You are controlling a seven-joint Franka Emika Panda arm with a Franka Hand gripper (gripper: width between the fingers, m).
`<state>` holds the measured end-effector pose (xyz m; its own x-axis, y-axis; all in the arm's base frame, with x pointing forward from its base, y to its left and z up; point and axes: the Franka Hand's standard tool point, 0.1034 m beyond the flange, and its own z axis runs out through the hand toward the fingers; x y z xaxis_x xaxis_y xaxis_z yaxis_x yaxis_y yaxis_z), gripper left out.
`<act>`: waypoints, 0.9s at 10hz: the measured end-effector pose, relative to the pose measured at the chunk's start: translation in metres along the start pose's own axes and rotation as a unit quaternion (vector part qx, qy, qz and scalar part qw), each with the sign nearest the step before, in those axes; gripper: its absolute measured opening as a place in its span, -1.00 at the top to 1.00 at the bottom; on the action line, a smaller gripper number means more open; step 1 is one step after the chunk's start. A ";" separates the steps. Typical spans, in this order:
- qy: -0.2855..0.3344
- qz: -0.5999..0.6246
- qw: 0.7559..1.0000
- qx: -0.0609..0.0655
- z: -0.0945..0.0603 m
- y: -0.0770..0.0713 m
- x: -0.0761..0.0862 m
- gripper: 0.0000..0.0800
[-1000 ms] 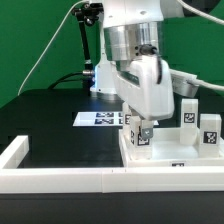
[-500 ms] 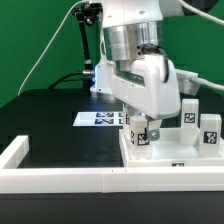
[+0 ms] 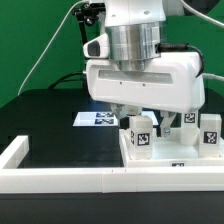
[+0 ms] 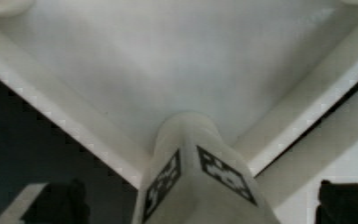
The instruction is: Assemble square table
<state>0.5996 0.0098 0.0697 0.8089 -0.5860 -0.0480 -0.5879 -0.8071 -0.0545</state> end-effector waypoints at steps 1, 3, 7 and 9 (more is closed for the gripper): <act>-0.006 -0.039 0.999 -0.005 -0.002 0.000 0.000 -0.62; -0.005 -0.098 0.995 -0.007 -0.004 0.000 0.003 -0.62; 0.041 -0.264 0.964 -0.002 -0.009 0.004 0.016 -0.62; 0.040 -0.307 0.951 -0.007 -0.008 0.005 0.014 -0.62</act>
Offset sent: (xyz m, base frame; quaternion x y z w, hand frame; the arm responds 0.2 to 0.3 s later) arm -0.0004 -0.0010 0.0050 0.0122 0.0131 -0.1961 0.9804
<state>0.6077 -0.0027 0.0765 0.9979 -0.0065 0.0638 -0.0043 -0.9994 -0.0344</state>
